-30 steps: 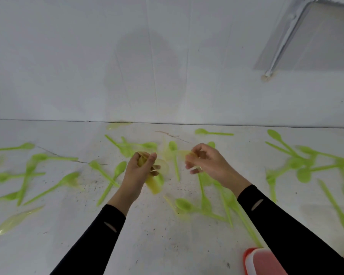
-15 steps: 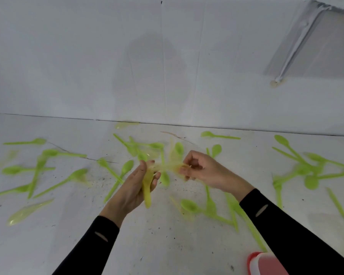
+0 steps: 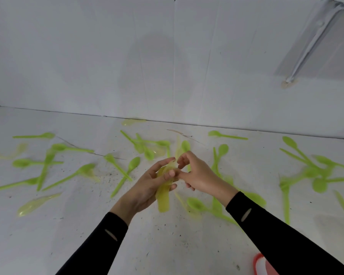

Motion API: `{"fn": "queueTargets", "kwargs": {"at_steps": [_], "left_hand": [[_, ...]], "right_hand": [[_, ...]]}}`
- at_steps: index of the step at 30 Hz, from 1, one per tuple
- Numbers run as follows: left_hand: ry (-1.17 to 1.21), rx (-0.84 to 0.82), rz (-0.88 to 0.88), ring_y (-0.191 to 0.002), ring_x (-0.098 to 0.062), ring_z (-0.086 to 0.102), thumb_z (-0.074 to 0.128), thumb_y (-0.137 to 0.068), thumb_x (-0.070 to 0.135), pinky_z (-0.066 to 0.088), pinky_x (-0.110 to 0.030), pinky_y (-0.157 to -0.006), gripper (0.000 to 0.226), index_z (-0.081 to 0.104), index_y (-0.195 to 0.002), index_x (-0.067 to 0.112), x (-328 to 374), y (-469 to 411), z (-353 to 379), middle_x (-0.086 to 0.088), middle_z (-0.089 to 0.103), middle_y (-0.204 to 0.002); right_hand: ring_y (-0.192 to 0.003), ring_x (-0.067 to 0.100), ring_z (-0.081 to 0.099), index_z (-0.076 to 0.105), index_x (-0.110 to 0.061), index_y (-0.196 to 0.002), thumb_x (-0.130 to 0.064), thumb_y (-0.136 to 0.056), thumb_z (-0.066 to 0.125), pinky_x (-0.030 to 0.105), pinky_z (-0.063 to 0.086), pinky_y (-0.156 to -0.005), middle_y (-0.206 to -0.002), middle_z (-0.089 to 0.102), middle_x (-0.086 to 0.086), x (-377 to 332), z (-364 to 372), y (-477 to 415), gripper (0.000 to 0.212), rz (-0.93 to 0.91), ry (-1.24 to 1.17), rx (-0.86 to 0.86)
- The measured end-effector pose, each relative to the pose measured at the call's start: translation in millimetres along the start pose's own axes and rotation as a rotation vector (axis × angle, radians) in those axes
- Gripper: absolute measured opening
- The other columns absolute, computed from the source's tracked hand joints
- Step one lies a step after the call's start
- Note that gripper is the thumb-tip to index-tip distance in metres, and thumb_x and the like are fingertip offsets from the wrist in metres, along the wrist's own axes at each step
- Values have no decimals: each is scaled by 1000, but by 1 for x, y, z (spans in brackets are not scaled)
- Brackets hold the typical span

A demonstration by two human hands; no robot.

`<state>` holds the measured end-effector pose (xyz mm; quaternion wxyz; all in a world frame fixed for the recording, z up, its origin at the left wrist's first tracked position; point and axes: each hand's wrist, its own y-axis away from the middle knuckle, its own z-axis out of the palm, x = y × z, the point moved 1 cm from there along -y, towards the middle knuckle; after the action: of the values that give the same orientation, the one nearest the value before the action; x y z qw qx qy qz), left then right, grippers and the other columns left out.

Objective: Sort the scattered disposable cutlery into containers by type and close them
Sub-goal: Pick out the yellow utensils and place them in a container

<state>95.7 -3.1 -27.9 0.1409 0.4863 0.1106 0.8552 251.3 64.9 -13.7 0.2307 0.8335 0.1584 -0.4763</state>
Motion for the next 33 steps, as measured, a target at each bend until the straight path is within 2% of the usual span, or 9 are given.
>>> {"fn": "queueTargets", "kwargs": {"at_steps": [5, 11, 16, 19, 21, 24, 27, 30, 33], "left_hand": [[33, 72, 96, -91, -16, 69, 61, -91, 7, 54, -23, -71, 34, 53, -122, 16, -3, -3, 7, -14, 68, -118], [-51, 44, 108, -72, -23, 64, 57, -95, 22, 56, -38, -70, 38, 48, -131, 26, -10, -3, 10, -13, 61, -89], [-59, 139, 147, -73, -25, 62, 52, -100, 16, 58, -44, -76, 35, 55, -131, 34, -2, -5, 1, -7, 60, -86], [-31, 243, 176, -67, -21, 60, 57, -96, 6, 58, -38, -67, 37, 57, -129, 22, 10, -8, -21, -7, 58, -88], [-64, 287, 157, -69, -20, 61, 64, -89, 2, 58, -38, -67, 37, 58, -124, 13, 18, -13, -34, -7, 59, -89], [-144, 313, 130, -72, -18, 63, 69, -84, -2, 58, -32, -65, 37, 58, -118, 8, 29, -21, -51, -8, 63, -95], [-386, 361, 114, -75, -18, 65, 65, -89, -1, 55, -29, -59, 25, 61, -113, 6, 39, -27, -69, -11, 67, -104], [-775, 591, 183, -67, -20, 63, 68, -90, 15, 53, -30, -51, 9, 63, -96, 12, 50, -40, -86, -6, 67, -89], [-1184, 648, 319, -69, -22, 62, 71, -88, 25, 54, -33, -61, 13, 61, -90, 18, 57, -58, -94, 4, 65, -83]], "right_hand": [[-63, 14, 50, 51, -12, -109, -55, -85, 66, 26, 44, -52, -104, 57, 7, -1, 21, 5, 51, 462, -491, -124], [-74, 18, 43, 58, -22, -87, -74, -73, 64, 29, 37, -60, -81, 50, -2, 11, 34, 8, 54, 604, -691, -384], [-72, 15, 49, 56, -22, -107, -61, -92, 51, 28, 41, -62, -103, 60, -3, 21, 22, 15, 42, 386, -573, -294], [-74, 2, 47, 57, -27, -116, -30, -102, 43, 27, 42, -73, -115, 58, -4, 42, 11, 20, 20, 15, 29, -182], [-83, 4, 42, 62, -30, -116, -9, -93, 46, 29, 43, -74, -120, 52, -2, 64, 6, 21, 36, -368, 564, -231], [-96, 18, 42, 67, -41, -109, -11, -79, 59, 33, 46, -76, -125, 53, 1, 86, 5, 19, 43, -738, 956, -278], [-104, 18, 43, 68, -43, -96, -24, -80, 67, 30, 49, -79, -126, 55, -1, 93, 8, 16, 25, -896, 1048, -198], [-106, 20, 47, 67, -36, -85, -31, -87, 56, 28, 41, -85, -129, 54, 0, 87, 12, 7, 12, -987, 1004, -95], [-100, 20, 49, 66, -30, -89, -32, -90, 56, 28, 41, -83, -122, 59, -3, 65, 17, -11, 10, -947, 843, 39]]}}
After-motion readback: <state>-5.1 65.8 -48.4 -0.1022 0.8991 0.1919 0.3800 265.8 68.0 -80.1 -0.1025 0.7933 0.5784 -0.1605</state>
